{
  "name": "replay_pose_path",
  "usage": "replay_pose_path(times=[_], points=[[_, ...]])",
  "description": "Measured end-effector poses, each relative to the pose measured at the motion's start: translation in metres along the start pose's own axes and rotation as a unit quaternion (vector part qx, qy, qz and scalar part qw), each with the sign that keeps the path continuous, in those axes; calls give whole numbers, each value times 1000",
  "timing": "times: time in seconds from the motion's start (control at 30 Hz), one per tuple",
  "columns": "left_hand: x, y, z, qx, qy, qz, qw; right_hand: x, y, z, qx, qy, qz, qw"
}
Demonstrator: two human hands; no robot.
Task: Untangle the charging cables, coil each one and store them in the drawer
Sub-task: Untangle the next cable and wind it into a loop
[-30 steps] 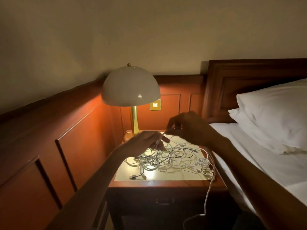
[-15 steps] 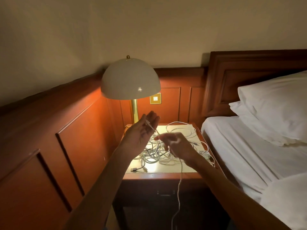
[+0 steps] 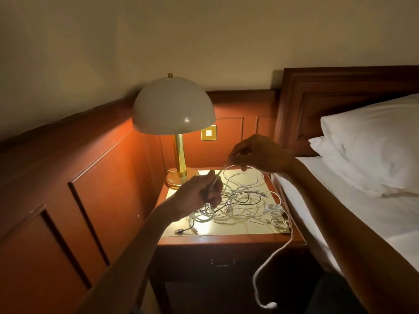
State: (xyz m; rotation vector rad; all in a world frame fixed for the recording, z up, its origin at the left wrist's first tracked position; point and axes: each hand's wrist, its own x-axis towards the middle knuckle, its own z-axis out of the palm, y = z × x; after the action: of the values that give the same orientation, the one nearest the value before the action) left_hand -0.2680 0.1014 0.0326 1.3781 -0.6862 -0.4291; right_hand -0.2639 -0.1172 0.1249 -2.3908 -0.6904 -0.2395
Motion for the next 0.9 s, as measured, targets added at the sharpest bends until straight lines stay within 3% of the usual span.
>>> replay_pose_path(times=[0.07, 0.13, 0.2, 0.23, 0.27, 0.3, 0.33, 0.37, 0.4, 0.43, 0.5, 0.6, 0.7, 0.8, 0.9], points=[[-5, 13, 7, -102, -23, 21, 994, -5, 5, 17, 157, 41, 35, 986], [-4, 23, 15, -225, 57, 67, 970, -16, 11, 50, 229, 65, 63, 969], [6, 24, 13, -419, 147, 109, 889, -30, 14, 88, 224, 39, 70, 971], [12, 22, 10, -478, 190, 125, 849, -38, 12, 103, 212, 22, 70, 975], [18, 17, 6, -473, 239, 138, 836, -45, 9, 113, 196, 10, 72, 978], [23, 10, 1, -413, 293, 149, 849, -50, 7, 119, 171, 3, 73, 983], [25, 2, -2, -285, 356, 154, 877, -53, 5, 119, 133, -2, 67, 989], [24, -6, -6, -89, 409, 153, 895, -54, 1, 113, 85, -6, 56, 995], [22, -15, -10, 114, 410, 159, 891, -52, -1, 104, 33, -5, 44, 998], [19, -22, -11, 255, 363, 162, 881, -49, -2, 91, -14, 3, 31, 999], [13, -28, -12, 314, 219, 119, 916, -36, -3, 59, -74, 23, 5, 997], [5, -19, 1, 126, 77, 30, 989, -15, 3, 22, -76, -8, -29, 997], [-2, 3, 10, -120, 18, 12, 993, -4, 14, 15, 70, 26, 14, 997], [1, 15, 20, -278, 102, 46, 954, -12, 25, 50, 177, 73, 44, 981], [17, 12, 23, -476, 236, 83, 843, -34, 26, 103, 168, 58, 49, 983]])
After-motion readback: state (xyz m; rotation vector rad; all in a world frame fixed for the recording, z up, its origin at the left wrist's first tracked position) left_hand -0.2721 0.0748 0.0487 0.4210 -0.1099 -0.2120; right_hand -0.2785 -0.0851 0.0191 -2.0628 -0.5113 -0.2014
